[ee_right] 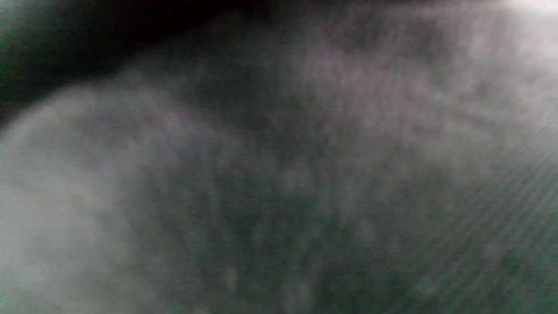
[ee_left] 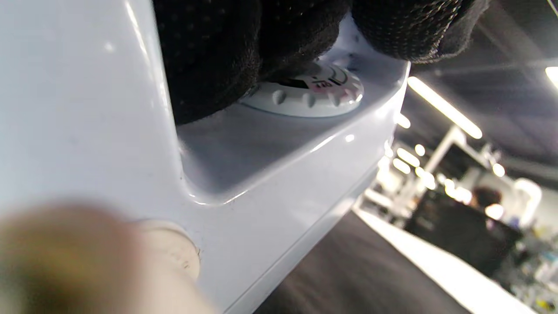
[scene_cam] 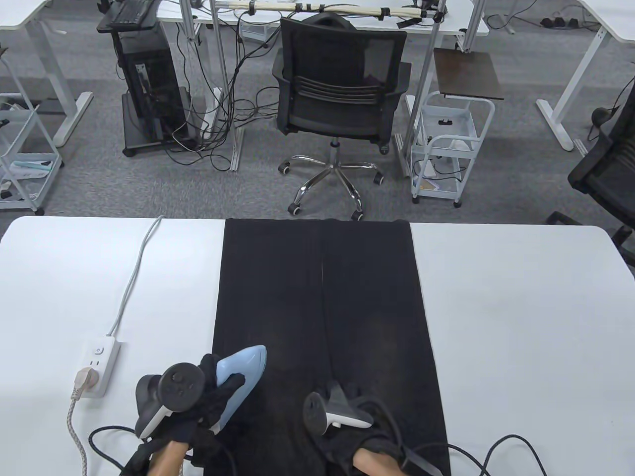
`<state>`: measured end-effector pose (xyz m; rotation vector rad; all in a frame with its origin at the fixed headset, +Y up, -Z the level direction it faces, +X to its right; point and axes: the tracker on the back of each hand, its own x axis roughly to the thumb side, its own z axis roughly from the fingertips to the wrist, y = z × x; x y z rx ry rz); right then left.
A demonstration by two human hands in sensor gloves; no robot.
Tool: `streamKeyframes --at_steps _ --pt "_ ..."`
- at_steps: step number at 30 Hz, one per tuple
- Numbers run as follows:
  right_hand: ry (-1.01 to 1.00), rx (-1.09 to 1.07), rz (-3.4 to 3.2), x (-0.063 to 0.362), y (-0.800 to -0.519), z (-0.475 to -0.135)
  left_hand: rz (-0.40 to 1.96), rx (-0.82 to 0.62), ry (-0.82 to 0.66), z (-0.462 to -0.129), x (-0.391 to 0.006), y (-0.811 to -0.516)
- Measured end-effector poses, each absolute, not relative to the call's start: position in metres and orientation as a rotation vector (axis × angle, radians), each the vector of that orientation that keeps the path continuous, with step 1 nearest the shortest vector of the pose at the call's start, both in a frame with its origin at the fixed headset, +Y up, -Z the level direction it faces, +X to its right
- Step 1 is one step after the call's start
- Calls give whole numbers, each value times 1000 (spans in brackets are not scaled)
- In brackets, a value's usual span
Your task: Iron trousers with electric iron on table
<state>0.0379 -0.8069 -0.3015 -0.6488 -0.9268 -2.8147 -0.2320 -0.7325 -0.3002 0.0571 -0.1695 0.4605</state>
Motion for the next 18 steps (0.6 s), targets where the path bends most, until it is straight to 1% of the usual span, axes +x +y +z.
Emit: streamKeyframes --at_steps 3,5,6,8,11,12,13,14,18 --pt "-705 -645 -2963 39 -799 -306 364 -9 -237 -300 -210 -738" --pt "-626 -657 -2944 42 -799 -313 274 -67 -281 -300 -191 -744" --pt "-619 -647 -2937 45 -800 -316 237 -93 -298 -300 -182 -747" --pt "-672 -654 -2930 50 -808 -322 155 -158 -332 -301 -160 -755" --pt "-893 -651 -2925 57 -821 -327 6 -233 -331 -308 -135 -760" --pt "-904 -655 -2936 58 -821 -327 -17 -263 -329 -313 -130 -762" --pt "-889 -662 -2939 58 -820 -328 -57 -310 -320 -322 -126 -762" --pt "-906 -663 -2917 58 -820 -329 -30 -291 -328 -330 -127 -763" --pt "-918 -667 -2903 57 -821 -328 -20 -305 -240 -378 -127 -761"
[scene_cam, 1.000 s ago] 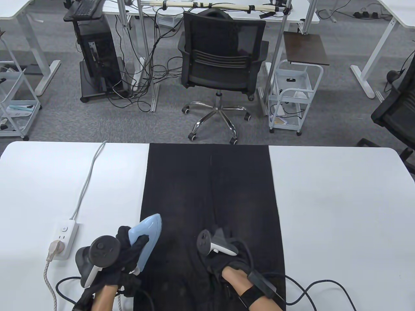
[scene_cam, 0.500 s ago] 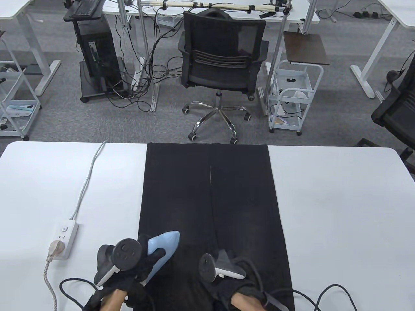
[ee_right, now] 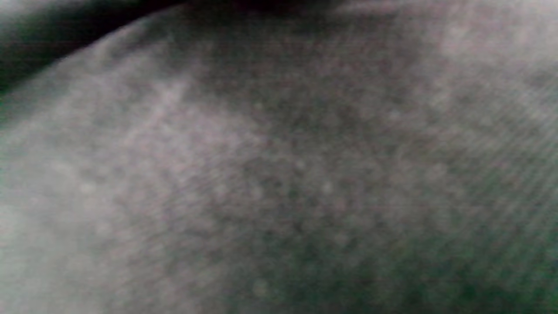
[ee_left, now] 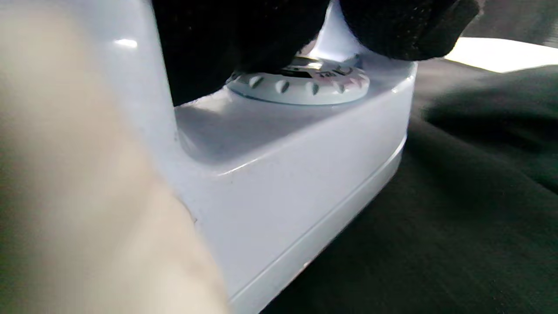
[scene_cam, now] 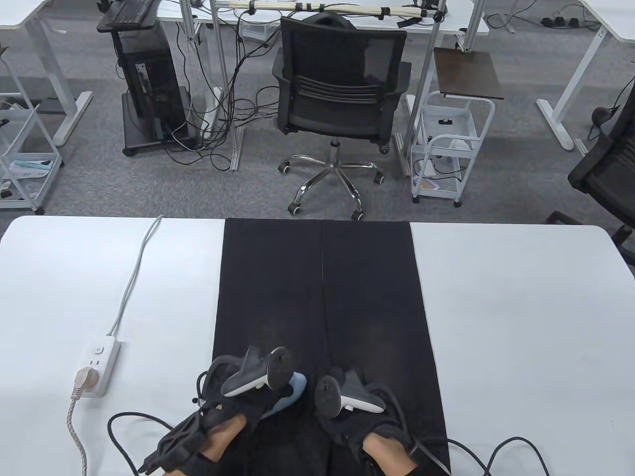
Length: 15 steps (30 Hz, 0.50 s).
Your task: Iron trousers with electric iron on table
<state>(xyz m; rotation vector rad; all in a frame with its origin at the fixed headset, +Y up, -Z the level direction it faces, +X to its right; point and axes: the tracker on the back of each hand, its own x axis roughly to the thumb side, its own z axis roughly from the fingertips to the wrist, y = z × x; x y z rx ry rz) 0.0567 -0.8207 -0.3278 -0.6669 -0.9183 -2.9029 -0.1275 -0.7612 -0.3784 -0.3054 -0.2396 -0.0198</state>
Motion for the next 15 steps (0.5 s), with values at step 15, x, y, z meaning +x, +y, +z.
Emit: streamKeyframes --at_steps 15 --pt "-969 -681 -2895 56 -820 -328 58 -344 10 -518 -156 -757"
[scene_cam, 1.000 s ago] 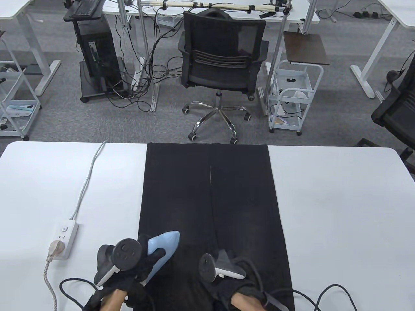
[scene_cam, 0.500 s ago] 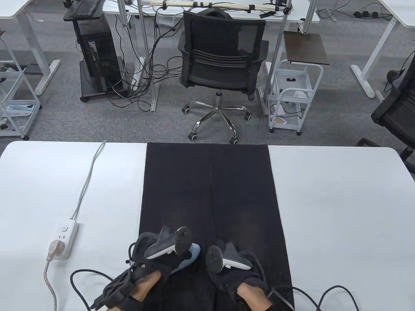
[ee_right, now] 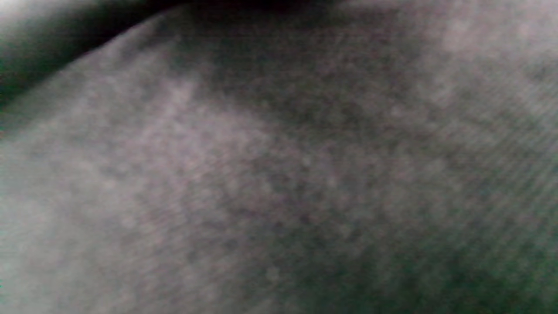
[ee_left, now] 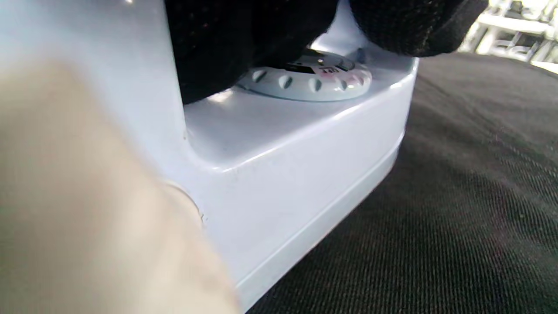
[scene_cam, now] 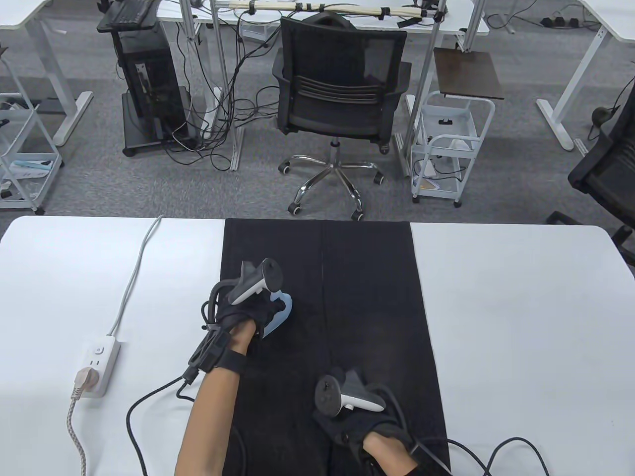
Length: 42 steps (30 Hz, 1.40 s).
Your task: Iron trousers with electric iron on table
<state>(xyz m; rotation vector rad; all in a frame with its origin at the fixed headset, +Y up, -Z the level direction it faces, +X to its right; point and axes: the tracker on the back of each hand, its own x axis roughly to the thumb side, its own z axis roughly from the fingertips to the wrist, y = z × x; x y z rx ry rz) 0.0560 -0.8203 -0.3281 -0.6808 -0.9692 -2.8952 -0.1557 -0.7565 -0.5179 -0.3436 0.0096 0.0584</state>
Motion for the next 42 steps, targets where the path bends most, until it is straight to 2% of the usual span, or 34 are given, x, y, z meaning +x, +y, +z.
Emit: streamKeyframes --at_steps 4,7,11,19,23,28,38,42 --pt "-974 -687 -2896 56 -820 -328 56 -351 -27 -505 -152 -756" --pt "-985 -692 -2899 57 -821 -329 50 -361 -92 -482 -145 -756" --pt "-996 -697 -2907 57 -821 -329 37 -369 -193 -440 -137 -756" --pt "-1027 -705 -2941 62 -821 -332 13 -383 -376 -331 -133 -756" --pt "-1042 -703 -2929 62 -821 -333 -1 -361 -406 -305 -136 -756" --pt "-1044 -703 -2924 62 -820 -333 -14 -338 -317 -326 -135 -756" --pt "-1040 -709 -2943 64 -820 -333 13 -338 -106 -446 -136 -753" --pt "-1037 -710 -2945 64 -821 -333 38 -342 -24 -480 -139 -753"
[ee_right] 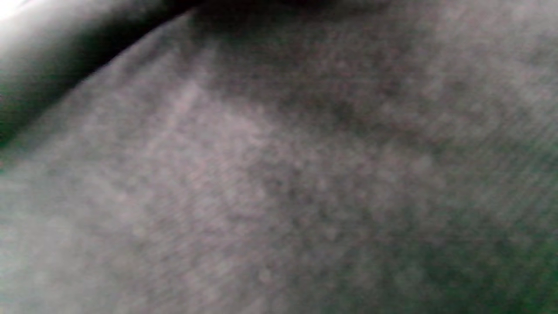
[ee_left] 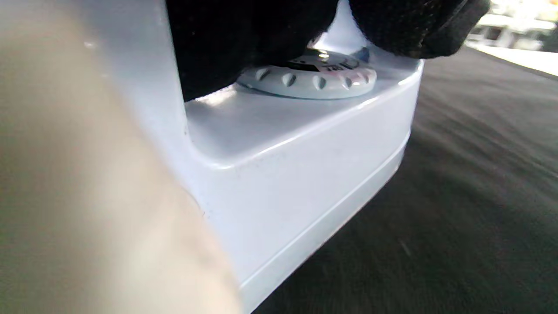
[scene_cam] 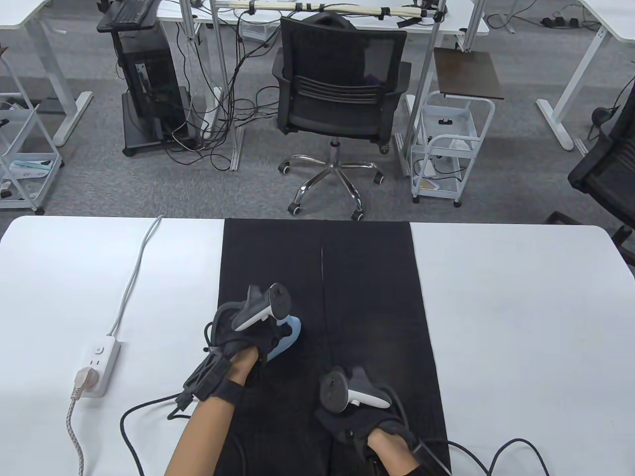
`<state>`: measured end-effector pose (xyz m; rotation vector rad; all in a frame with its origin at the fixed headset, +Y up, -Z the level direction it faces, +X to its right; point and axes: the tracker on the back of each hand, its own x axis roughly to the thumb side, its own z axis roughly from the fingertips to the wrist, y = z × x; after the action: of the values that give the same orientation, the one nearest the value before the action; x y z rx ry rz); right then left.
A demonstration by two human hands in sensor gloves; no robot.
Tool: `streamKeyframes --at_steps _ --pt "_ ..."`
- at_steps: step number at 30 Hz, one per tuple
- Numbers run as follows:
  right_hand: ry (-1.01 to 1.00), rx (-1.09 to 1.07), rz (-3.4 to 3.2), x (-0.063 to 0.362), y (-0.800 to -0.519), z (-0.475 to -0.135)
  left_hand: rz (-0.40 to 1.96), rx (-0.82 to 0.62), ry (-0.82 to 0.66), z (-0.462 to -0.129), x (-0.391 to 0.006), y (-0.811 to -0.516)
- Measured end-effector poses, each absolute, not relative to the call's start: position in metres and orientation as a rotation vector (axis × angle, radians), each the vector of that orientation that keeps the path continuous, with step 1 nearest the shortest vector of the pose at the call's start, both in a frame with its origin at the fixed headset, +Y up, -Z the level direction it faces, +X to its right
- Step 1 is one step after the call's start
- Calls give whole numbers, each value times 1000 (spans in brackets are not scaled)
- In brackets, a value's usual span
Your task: Iron trousers with electric iron on table
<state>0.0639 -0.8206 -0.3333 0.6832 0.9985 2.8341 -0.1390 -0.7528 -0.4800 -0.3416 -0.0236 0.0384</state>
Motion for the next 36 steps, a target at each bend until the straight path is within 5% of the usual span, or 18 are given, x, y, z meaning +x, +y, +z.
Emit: streamKeyframes --at_steps 9,28,36 --pt "1001 691 2830 65 -820 -334 66 -348 45 -494 -143 -752" --pt "999 688 2848 64 -821 -333 40 -364 -222 -324 -118 -755" --pt "1003 683 2867 61 -821 -333 58 -360 -202 -328 -123 -756"
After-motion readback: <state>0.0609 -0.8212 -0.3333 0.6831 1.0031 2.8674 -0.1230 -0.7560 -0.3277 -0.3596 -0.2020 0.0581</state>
